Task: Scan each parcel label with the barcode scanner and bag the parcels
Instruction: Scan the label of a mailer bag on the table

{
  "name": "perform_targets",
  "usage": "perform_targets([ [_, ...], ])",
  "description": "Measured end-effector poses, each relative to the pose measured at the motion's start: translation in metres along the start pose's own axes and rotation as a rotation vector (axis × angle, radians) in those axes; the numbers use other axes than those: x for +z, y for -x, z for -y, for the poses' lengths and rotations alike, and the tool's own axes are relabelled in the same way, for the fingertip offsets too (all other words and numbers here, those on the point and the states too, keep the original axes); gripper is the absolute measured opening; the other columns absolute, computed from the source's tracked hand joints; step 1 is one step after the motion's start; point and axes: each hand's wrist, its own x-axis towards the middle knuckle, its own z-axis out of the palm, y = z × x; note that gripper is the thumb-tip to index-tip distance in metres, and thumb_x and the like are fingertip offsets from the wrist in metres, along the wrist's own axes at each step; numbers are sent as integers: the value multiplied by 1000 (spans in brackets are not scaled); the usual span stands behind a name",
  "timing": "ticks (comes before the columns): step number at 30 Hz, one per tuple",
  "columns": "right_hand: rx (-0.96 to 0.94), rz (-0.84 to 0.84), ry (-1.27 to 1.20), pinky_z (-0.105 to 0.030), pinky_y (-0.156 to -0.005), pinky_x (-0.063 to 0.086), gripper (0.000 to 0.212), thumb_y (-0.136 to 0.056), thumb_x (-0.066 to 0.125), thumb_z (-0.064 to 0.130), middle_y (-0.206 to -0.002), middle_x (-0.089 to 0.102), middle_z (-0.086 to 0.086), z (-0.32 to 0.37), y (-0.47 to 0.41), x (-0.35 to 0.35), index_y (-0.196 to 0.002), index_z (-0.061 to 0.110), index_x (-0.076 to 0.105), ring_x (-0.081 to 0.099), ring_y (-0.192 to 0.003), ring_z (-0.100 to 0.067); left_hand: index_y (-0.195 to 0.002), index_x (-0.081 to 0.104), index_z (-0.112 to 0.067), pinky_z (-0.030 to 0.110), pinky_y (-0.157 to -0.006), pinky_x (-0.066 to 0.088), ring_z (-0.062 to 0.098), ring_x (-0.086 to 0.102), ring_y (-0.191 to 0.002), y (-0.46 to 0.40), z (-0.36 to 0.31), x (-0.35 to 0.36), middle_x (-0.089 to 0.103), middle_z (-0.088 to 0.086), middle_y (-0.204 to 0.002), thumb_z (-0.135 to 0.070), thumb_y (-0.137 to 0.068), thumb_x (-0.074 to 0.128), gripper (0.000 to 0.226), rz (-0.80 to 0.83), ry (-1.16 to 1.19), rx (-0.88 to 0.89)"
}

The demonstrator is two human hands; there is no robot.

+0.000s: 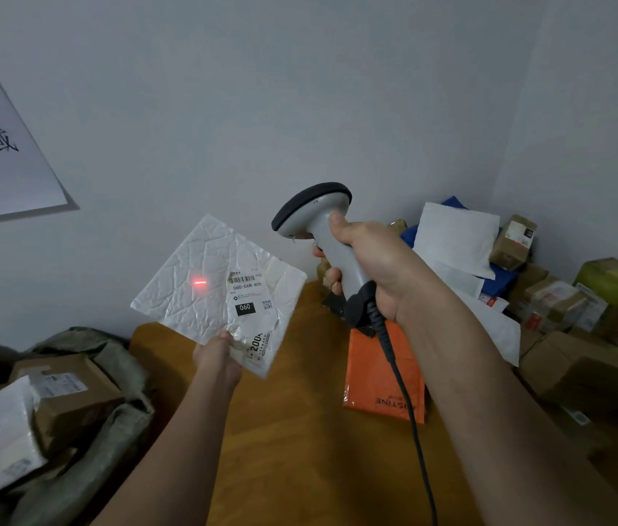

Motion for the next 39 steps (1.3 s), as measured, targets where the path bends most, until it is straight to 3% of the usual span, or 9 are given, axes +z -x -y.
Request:
perform_targets([
  [10, 7, 47, 62, -24, -46, 42, 35, -104, 44, 36, -91, 58, -6, -8, -3, 15, -113, 4, 55, 46, -51, -13, -137, 45, -2, 46, -82, 48, 24, 60, -83, -6, 1, -34, 56, 18, -129, 8, -95, 49, 44, -16, 65, -21],
  [16, 23, 127, 86, -27, -48, 40, 34, -104, 44, 35, -88, 57, -8, -20, -7, 39, -102, 4, 58, 46, -49, -12, -135, 46, -2, 43, -81, 48, 18, 58, -75, -10, -13, -64, 58, 12, -119, 7, -96, 47, 40, -46, 84, -1],
  [20, 73, 141, 39, -28, -51, 40, 34, -103, 47, 37, -91, 58, -10, -30, -15, 63, -97, 6, 59, 47, -50, -12, -117, 50, -4, 48, -82, 49, 20, 56, -72, -18, -30, -88, 56, 8, -84, 7, -97, 43, 24, -19, 72, -90],
  [23, 81, 101, 25, -27, -49, 41, 30, -99, 54, 36, -94, 60, -8, -43, -28, 85, -103, 7, 60, 49, -49, -12, -115, 47, -3, 31, -54, 52, 16, 51, -69, -23, -46, -104, 51, 8, -83, 10, -96, 34, 27, 2, 69, -91],
  [25, 40, 37, 72, -26, -47, 41, 24, -94, 63, 31, -87, 57, -6, -59, -41, 100, -102, 9, 60, 48, -49, -10, -121, 47, -4, 14, -57, 54, 9, 52, -56, -24, -61, -114, 54, 7, -81, 9, -97, 32, 31, 34, 77, -89],
  [26, 22, -2, 108, -24, -45, 41, 23, -92, 68, 28, -81, 55, -5, -69, -48, 107, -103, 9, 61, 48, -49, -10, -120, 48, -4, 13, -78, 50, 9, 56, -51, -24, -70, -120, 60, 8, -79, 8, -97, 32, 30, 55, 67, -90],
  [27, 16, -42, 142, -23, -44, 41, 27, -90, 71, 26, -75, 54, -4, -80, -55, 116, -108, 9, 60, 47, -50, -10, -117, 50, -3, 22, -64, 58, 13, 62, -56, -25, -79, -128, 65, 10, -79, 7, -98, 32, 28, 84, 46, -93],
  [30, 90, -116, 168, -19, -40, 42, 42, -84, 77, 25, -72, 53, -3, -116, -75, 144, -118, 10, 56, 47, -51, -10, -112, 55, -6, 46, -67, 47, 30, 63, -88, -43, -111, -161, 67, 15, -97, 2, -99, 33, 27, 150, -15, -130],
  [39, 300, -71, 82, -24, -46, 47, 48, -79, 80, 4, -76, 58, -8, -221, -126, 285, -120, 4, 54, 50, -51, -11, -116, 58, -11, 44, -70, 51, 32, 65, -92, -132, -196, -280, 68, 16, -109, -6, -95, 43, 26, 27, -217, -89],
])
